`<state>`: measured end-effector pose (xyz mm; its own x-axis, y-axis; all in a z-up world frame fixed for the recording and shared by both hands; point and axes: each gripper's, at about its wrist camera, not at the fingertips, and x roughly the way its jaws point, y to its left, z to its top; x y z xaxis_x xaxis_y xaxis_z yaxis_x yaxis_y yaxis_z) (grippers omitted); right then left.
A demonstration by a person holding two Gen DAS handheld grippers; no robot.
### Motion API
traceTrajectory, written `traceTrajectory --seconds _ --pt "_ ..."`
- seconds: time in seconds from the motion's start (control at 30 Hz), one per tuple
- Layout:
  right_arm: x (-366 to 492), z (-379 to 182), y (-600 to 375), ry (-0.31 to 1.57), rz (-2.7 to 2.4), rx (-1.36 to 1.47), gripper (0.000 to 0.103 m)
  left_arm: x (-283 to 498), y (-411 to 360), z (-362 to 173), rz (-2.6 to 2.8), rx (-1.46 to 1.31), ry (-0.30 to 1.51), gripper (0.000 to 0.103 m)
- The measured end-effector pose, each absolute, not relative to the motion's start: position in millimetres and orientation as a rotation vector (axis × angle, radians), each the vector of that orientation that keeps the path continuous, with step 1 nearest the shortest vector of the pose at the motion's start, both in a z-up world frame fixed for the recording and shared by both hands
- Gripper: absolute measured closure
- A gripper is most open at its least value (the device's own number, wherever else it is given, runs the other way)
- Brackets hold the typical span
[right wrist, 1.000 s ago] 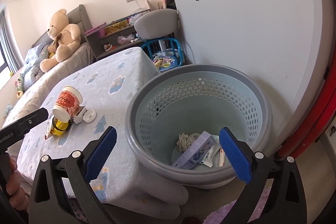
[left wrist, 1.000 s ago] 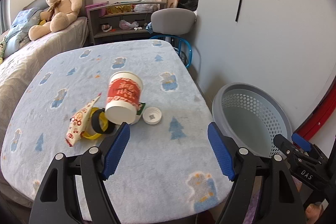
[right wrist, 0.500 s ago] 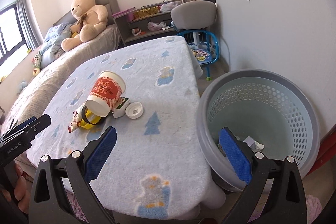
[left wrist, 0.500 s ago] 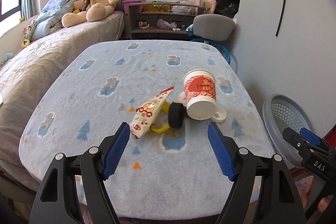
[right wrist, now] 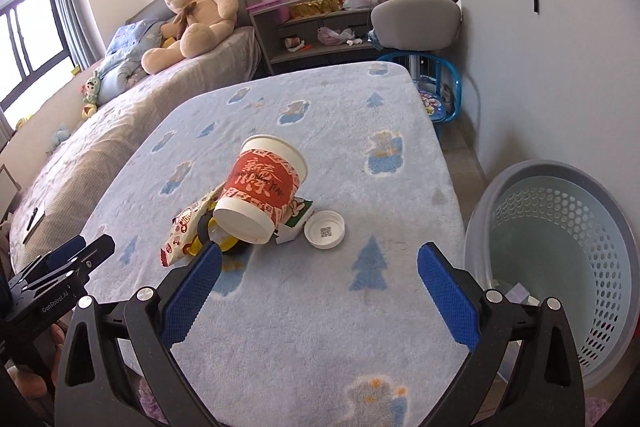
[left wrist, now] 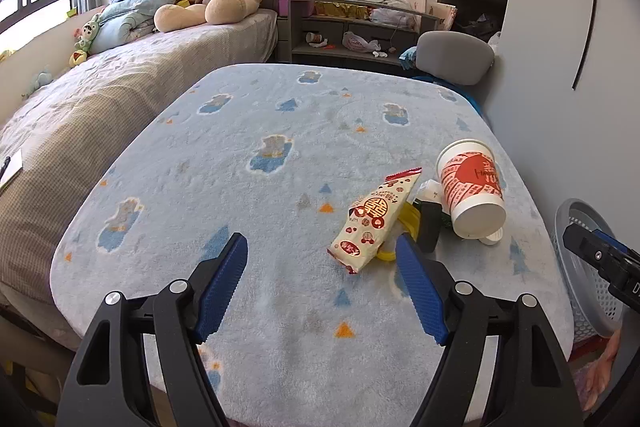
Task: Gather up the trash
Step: 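Reach the right gripper to the red paper cup and close on it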
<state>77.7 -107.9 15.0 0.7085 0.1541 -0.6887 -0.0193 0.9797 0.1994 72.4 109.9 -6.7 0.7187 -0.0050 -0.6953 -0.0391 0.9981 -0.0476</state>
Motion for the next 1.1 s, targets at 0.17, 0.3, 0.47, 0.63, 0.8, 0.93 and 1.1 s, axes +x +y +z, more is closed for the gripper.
traceTrajectory --seconds 0.17,0.3,0.47,0.63,0.8,0.93,1.1 --pt "93.1 17.8 -94.9 0.789 0.106 0.159 0.007 81.7 120.6 -13.9 0.026 -0.078 0.781 0.030" --pt "103.3 19.3 -89.8 0.795 0.120 0.166 0.007 88.3 127.6 -21.4 0.040 -0.086 0.796 0.030" --pt "118.0 19.7 -81.2 0.814 0.128 0.152 0.007 94.7 134.4 -27.8 0.047 -0.098 0.811 0.030" --pt "131.8 18.1 -67.7 0.830 0.142 0.127 0.007 98.6 137.6 -32.7 0.049 -0.104 0.822 0.030" --pt "150.3 13.8 -54.5 0.865 0.137 0.103 0.007 101.5 139.0 -37.0 0.050 -0.115 0.833 0.030" --pt "164.3 6.4 -48.9 0.890 0.114 0.089 0.007 102.4 140.6 -39.1 0.047 -0.121 0.838 0.030" --pt "180.3 -4.6 -43.0 0.928 0.085 0.069 0.008 102.5 142.2 -40.6 0.043 -0.128 0.840 0.030"
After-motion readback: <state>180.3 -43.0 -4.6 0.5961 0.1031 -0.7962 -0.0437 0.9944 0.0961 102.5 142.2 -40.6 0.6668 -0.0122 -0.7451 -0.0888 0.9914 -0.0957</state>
